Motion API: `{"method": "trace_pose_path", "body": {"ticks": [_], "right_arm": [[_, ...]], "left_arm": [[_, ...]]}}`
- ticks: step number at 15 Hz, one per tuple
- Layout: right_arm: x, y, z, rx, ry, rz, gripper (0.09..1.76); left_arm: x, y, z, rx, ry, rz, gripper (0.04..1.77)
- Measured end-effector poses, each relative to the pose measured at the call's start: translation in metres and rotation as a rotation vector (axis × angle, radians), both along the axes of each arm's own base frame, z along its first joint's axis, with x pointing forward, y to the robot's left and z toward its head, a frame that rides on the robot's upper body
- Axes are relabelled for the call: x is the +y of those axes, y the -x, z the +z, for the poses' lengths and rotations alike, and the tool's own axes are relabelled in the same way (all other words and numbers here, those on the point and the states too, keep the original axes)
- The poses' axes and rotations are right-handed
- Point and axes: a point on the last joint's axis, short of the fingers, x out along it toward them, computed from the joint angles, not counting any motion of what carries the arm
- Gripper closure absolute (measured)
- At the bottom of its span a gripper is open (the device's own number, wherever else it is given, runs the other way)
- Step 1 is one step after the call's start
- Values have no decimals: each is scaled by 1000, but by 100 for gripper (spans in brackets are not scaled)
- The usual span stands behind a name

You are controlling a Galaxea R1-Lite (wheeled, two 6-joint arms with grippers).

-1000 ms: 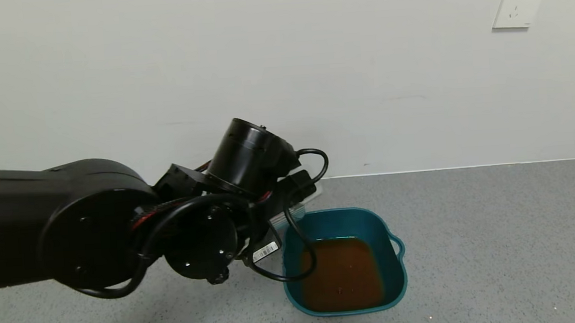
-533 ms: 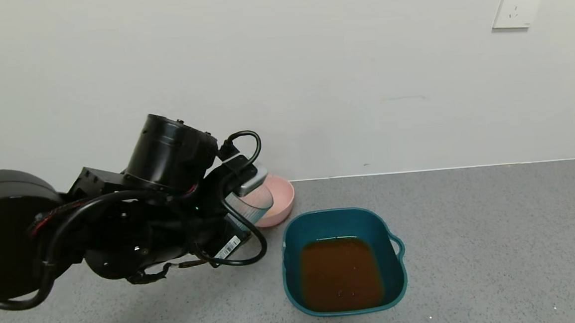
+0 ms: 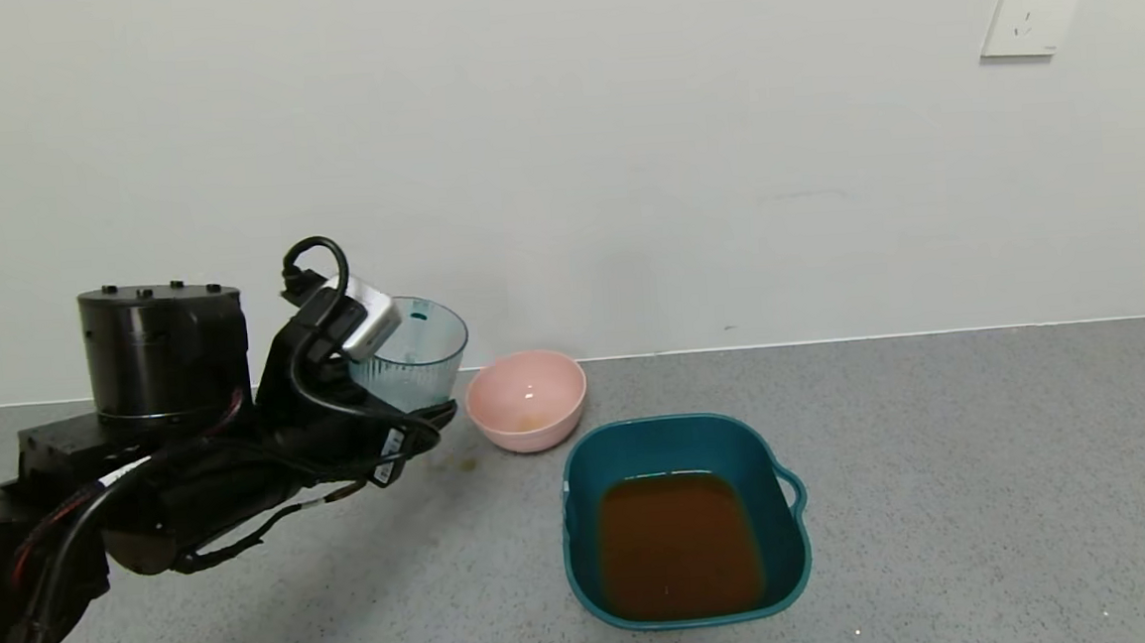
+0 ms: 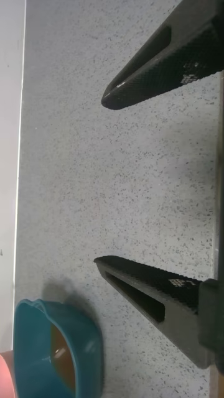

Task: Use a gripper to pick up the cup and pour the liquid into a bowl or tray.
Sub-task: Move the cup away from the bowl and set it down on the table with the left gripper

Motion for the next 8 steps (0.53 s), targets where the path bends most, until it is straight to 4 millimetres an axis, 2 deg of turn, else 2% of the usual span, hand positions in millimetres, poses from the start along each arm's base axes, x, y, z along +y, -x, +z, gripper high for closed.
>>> {"method": "trace_pose_path", "body": {"ticks": [5, 8], "right_arm": [[0, 0, 0, 0, 0, 0, 14], [0, 0, 0, 0, 0, 0, 14]], "left_arm": [[43, -4, -12, -9, 153, 11, 56], [58, -10, -16, -4, 212, 24, 56]]}}
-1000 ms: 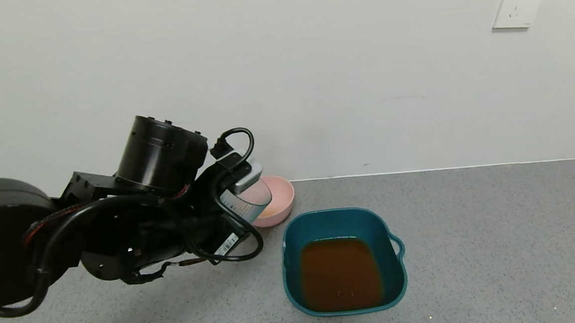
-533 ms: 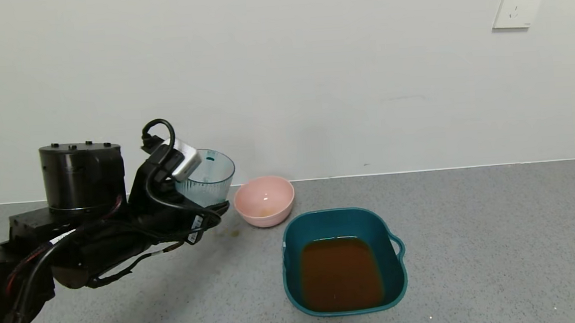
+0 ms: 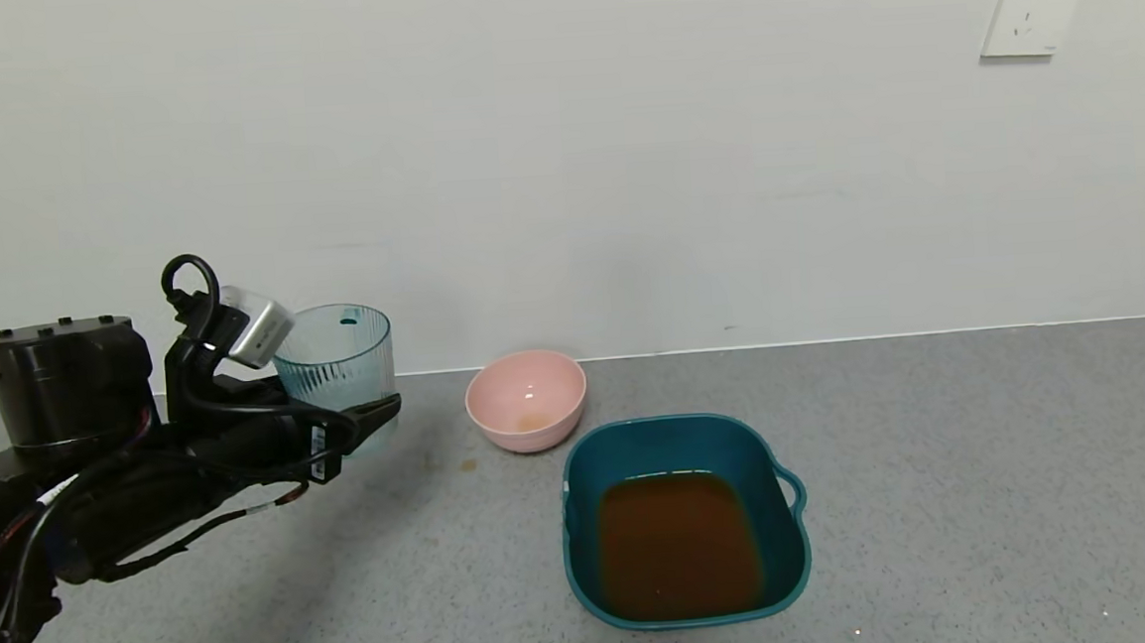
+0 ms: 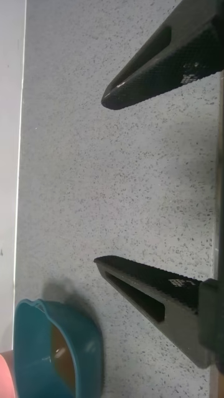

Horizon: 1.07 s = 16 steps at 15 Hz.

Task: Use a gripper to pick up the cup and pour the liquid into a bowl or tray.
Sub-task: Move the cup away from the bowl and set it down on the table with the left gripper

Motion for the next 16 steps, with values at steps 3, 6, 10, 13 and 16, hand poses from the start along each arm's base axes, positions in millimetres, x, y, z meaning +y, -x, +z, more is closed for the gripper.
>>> {"method": "trace_pose_path", "body": {"ticks": [3, 6, 10, 13, 16], "right_arm": [[0, 0, 0, 0, 0, 0, 14], [0, 0, 0, 0, 0, 0, 14], [0, 0, 0, -1, 0, 1, 14], [0, 0, 0, 0, 0, 0, 14], [0, 0, 0, 0, 0, 1, 14]], "left_arm": [[11, -14, -3, -47, 21, 0, 56], [23, -31, -13, -89, 44, 22, 56], [31, -54, -32, -85, 114, 36, 56], [37, -67, -51, -38, 122, 51, 56], [42, -75, -64, -39, 129, 58, 56]]}}
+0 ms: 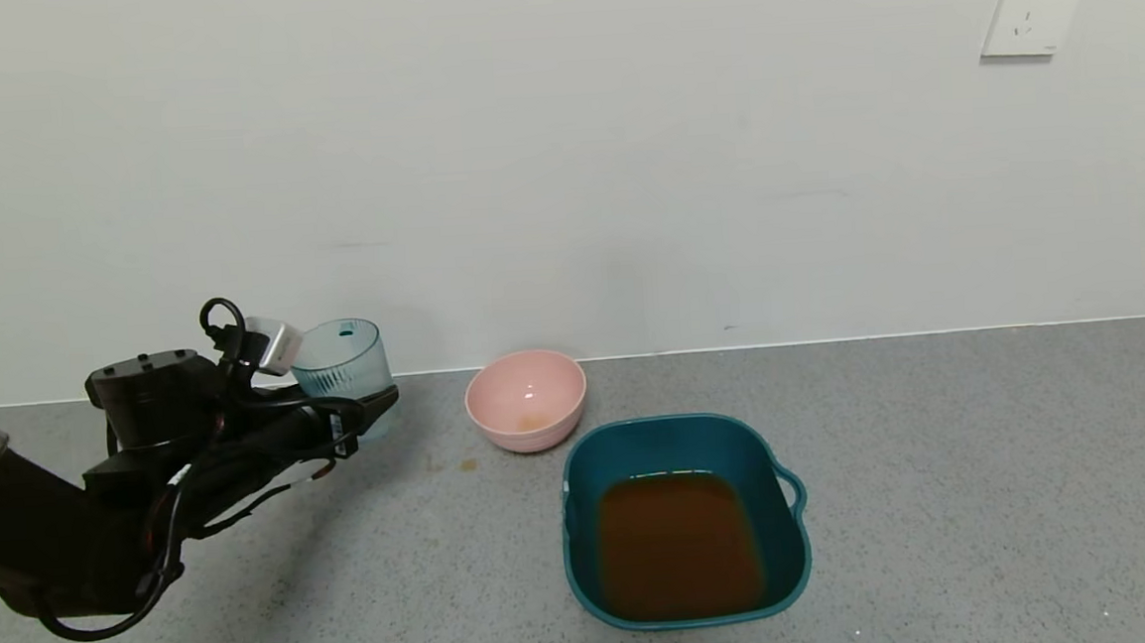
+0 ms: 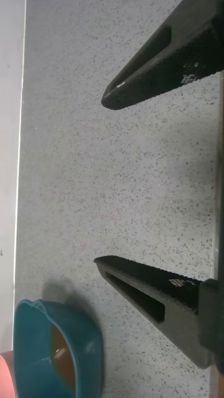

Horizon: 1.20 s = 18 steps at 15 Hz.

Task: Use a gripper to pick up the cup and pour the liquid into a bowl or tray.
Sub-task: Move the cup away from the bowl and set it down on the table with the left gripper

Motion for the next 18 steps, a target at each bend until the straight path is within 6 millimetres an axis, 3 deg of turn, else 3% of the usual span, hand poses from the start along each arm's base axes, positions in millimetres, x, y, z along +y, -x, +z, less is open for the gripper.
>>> {"method": "trace_pose_path", "body": {"ticks": [9, 18], "right_arm": [[0, 0, 0, 0, 0, -1, 14], [0, 0, 0, 0, 0, 0, 14]], "left_arm": [[6, -11, -43, 51, 31, 2, 56], [6, -15, -60, 93, 34, 1, 56]]}}
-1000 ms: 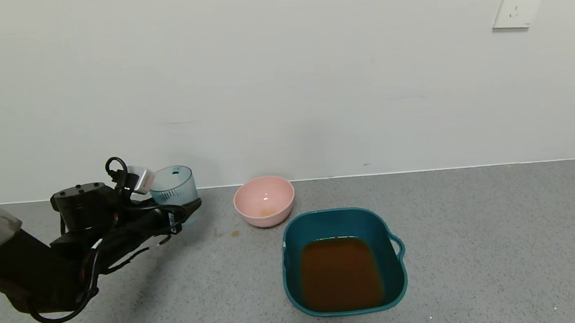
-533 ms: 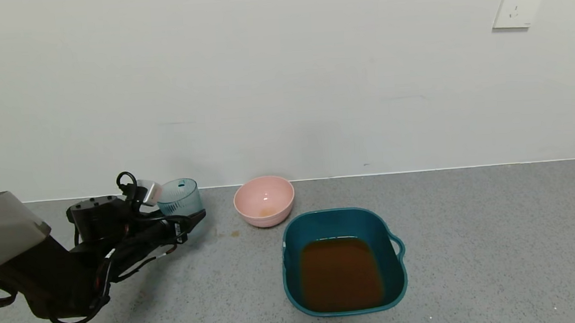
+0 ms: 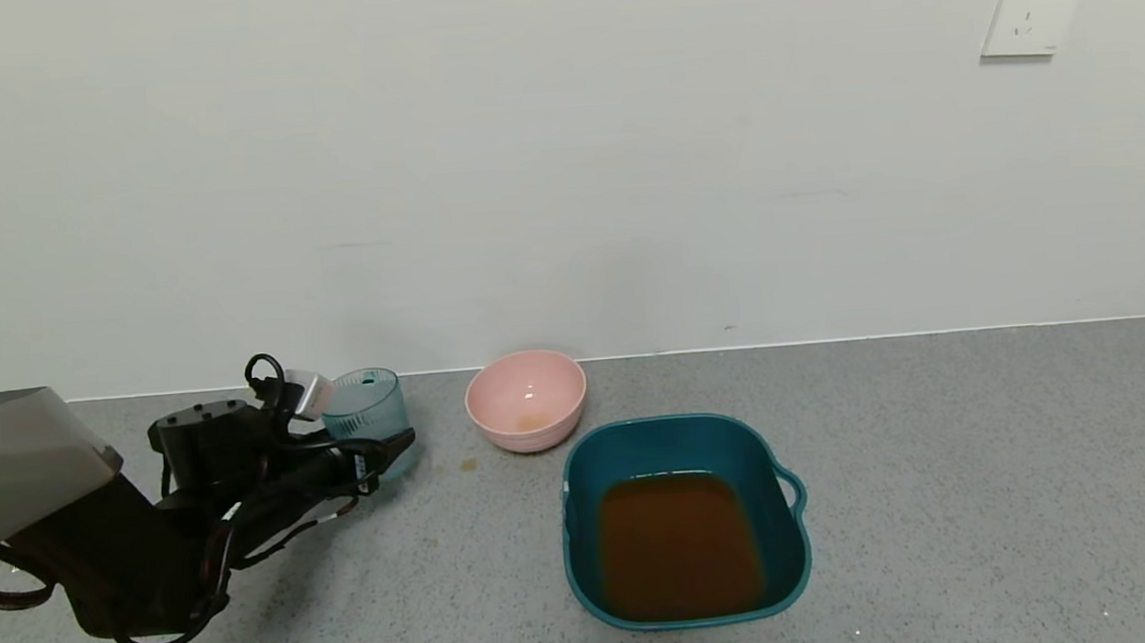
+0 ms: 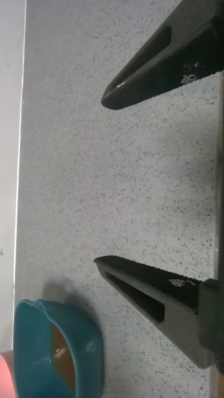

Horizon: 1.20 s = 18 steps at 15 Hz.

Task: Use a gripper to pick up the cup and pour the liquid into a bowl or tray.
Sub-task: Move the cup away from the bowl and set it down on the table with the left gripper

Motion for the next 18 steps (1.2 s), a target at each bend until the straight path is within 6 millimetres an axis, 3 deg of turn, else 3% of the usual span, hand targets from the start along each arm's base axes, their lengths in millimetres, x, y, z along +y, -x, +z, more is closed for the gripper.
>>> {"method": "trace_pose_path", "body": {"ticks": [7, 11, 18], "right_arm": [[0, 0, 0, 0, 0, 0, 14], [0, 0, 0, 0, 0, 0, 14], [0, 0, 0, -1, 1, 3, 14]], "left_arm": [[-3, -1, -9, 21, 1, -9, 56], [-4, -1, -11, 25, -1, -11, 35], [-4, 0, -6, 16, -1, -4, 20]]}}
